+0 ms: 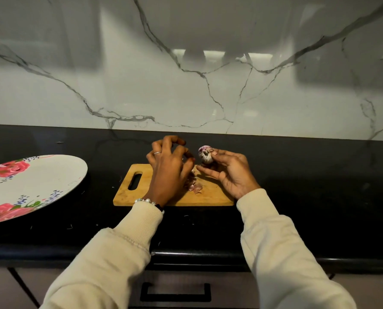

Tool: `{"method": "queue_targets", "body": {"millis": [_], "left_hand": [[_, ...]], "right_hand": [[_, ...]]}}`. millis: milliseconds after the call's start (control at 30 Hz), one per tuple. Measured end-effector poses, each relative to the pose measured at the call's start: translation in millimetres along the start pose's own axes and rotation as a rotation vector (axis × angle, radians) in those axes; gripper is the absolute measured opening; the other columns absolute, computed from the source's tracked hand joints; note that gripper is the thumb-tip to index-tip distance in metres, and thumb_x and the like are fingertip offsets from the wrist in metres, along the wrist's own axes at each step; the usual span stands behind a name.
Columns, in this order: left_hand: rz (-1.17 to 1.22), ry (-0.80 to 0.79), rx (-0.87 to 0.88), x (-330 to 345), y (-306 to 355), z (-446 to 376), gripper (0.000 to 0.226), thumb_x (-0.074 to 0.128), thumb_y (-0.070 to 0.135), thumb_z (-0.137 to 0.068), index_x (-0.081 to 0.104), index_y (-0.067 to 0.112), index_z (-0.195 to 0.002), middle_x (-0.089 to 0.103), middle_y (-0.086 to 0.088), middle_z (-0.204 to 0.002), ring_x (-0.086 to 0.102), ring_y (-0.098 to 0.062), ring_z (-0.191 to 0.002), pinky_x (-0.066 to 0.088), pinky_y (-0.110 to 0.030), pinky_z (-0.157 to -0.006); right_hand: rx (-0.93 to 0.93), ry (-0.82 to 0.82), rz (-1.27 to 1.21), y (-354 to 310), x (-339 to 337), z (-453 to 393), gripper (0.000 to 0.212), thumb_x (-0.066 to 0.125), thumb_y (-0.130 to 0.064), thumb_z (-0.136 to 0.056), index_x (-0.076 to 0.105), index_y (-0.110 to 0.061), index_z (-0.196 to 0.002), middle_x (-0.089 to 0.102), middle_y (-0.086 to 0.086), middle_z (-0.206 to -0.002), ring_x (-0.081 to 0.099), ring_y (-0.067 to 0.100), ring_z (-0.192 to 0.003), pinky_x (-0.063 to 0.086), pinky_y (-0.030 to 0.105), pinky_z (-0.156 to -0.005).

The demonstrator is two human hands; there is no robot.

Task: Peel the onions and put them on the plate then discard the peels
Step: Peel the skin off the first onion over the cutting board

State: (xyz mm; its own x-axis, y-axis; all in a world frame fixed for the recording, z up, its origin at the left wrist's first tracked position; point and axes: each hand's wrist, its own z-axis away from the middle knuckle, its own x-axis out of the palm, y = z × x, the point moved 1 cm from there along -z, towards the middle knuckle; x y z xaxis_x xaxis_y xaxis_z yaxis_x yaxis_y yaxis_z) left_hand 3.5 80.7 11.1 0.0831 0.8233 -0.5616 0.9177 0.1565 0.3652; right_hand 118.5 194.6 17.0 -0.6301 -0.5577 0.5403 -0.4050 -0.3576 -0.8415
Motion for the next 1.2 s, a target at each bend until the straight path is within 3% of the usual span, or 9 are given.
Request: {"method": "queue_targets", "body": {"millis": [100,267,533,967,1200], "left_hand": [[-0.017,0.024,-0.009,-1,-2,-1,0.019,0.067,0.022,-0.087,0.069,0.02,-0.106,0.048,-0.006,-0.129,0.033,-0.028,-0.121,0.017,-0.037,-0.091],[0.015,0.03,0.024,-1,1,-1,0.029,0.071,0.028,-0.085,0.069,0.026,-0.114,0.051,-0.006,-0.125,0.037,-0.028,-0.118,0.02,-0.038,-0.09],[-0.003,0.023,0.028,-2,0,-1,0.019,0.075,0.025,-0.081,0.071,0.022,-0.099,0.051,-0.01,-0.126,0.038,-0.033,-0.118,0.022,-0.042,-0.09],[-0.138,-0.099,0.044,-2,7,2,0.022,0.056,0.021,-0.09,0.06,0.017,-0.111,0.038,-0.008,-0.138,0.023,-0.026,-0.124,0.022,-0.047,-0.098],[-0.16,-0.127,-0.028,-5,7,1,0.021,0.055,0.023,-0.093,0.057,0.018,-0.113,0.034,-0.007,-0.14,0.022,-0.026,-0.128,0.019,-0.046,-0.102]], "right_hand": [[0.007,0.004,-0.014,0,0,0,0.011,0.054,0.01,-0.093,0.064,0.009,-0.097,0.066,0.029,-0.108,0.067,0.04,-0.099,0.06,0.053,-0.077],[0.012,-0.08,0.116,0,3,4,0.015,0.055,0.005,-0.094,0.067,0.006,-0.104,0.073,0.021,-0.096,0.072,0.033,-0.091,0.061,0.047,-0.076],[0.042,-0.132,0.117,0,6,6,0.015,0.055,0.006,-0.094,0.068,0.006,-0.102,0.073,0.021,-0.094,0.073,0.033,-0.091,0.062,0.045,-0.075],[0.055,-0.126,0.084,2,5,5,0.016,0.052,0.005,-0.096,0.067,0.007,-0.1,0.072,0.024,-0.099,0.07,0.04,-0.1,0.061,0.049,-0.078],[0.036,-0.065,-0.085,-1,2,2,0.011,0.051,0.006,-0.095,0.061,0.008,-0.097,0.065,0.032,-0.103,0.068,0.042,-0.09,0.06,0.052,-0.075]]}}
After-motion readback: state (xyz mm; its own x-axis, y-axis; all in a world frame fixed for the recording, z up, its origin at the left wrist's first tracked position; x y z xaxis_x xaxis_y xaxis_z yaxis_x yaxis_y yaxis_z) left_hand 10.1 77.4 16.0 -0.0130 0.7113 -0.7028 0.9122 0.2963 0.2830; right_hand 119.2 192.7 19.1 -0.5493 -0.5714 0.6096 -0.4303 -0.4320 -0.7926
